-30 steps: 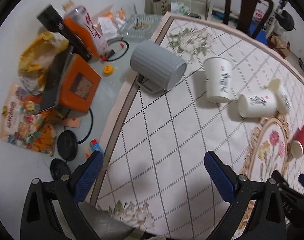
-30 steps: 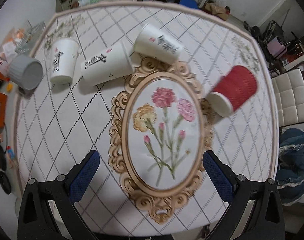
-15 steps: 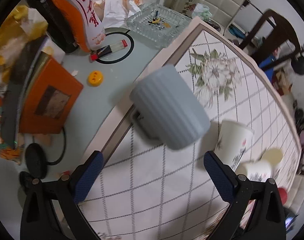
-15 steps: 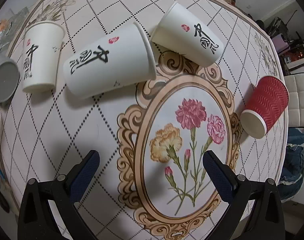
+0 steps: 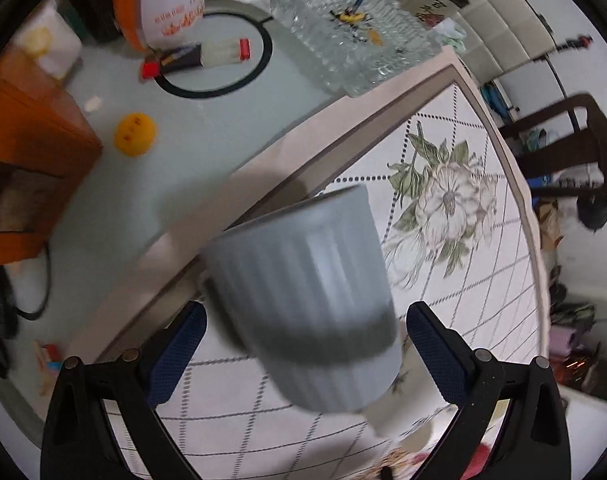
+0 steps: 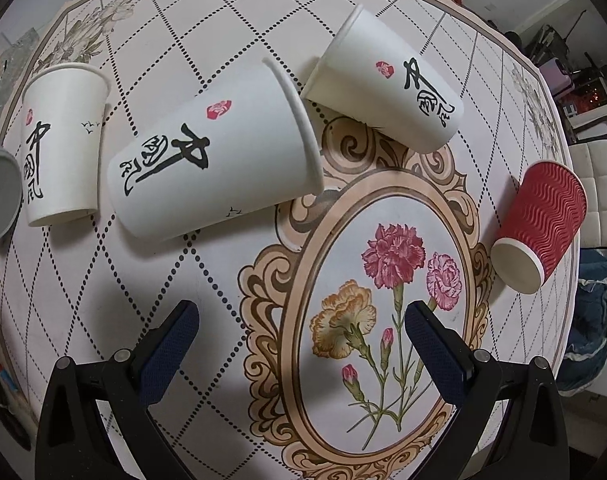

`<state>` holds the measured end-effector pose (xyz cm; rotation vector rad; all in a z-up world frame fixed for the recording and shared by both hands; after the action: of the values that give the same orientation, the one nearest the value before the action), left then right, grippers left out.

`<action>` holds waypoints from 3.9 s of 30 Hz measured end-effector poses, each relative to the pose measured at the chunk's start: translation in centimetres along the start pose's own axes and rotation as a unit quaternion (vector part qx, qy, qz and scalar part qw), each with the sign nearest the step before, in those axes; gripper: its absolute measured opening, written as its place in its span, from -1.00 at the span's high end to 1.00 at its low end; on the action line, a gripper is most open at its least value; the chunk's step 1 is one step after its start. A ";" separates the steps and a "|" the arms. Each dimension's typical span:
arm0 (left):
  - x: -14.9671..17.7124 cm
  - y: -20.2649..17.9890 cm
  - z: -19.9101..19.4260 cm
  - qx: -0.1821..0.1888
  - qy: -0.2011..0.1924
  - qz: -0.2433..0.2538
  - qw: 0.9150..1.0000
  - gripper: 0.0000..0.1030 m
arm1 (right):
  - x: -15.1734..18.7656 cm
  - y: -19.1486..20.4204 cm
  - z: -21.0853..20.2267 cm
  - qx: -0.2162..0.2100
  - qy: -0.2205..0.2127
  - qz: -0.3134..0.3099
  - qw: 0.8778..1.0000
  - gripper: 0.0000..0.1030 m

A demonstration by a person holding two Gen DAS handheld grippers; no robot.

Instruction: Flip cup upright

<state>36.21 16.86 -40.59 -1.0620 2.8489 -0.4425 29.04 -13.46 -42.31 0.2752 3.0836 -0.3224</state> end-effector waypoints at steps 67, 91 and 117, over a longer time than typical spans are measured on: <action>34.6 -5.1 1.6 -0.117 0.076 0.420 0.897 -0.56 | 16.4 -22.3 0.5 -0.022 0.003 0.103 0.994 -1.00; 33.1 -4.8 0.1 -0.145 0.017 0.404 0.903 -0.93 | 17.4 -23.5 1.1 -0.022 0.004 0.099 0.995 -1.00; 26.3 1.3 -11.5 -0.126 -0.096 0.397 0.904 -0.93 | 14.8 -13.0 -10.0 -0.052 -0.069 0.045 0.995 -1.00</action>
<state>13.56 3.49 -29.06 0.1080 2.8692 0.0960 12.07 -21.39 -30.57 0.3703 2.9287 -0.1684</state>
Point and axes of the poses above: each gripper's, at about its wrist camera, not at the fingertips, and z roughly the way its jaws point, y to its left, x to its underside, the point moved 6 cm from there along z, roughly the way its jaws point, and after that the axes turned 1 degree about -y, right-handed, at the moved point
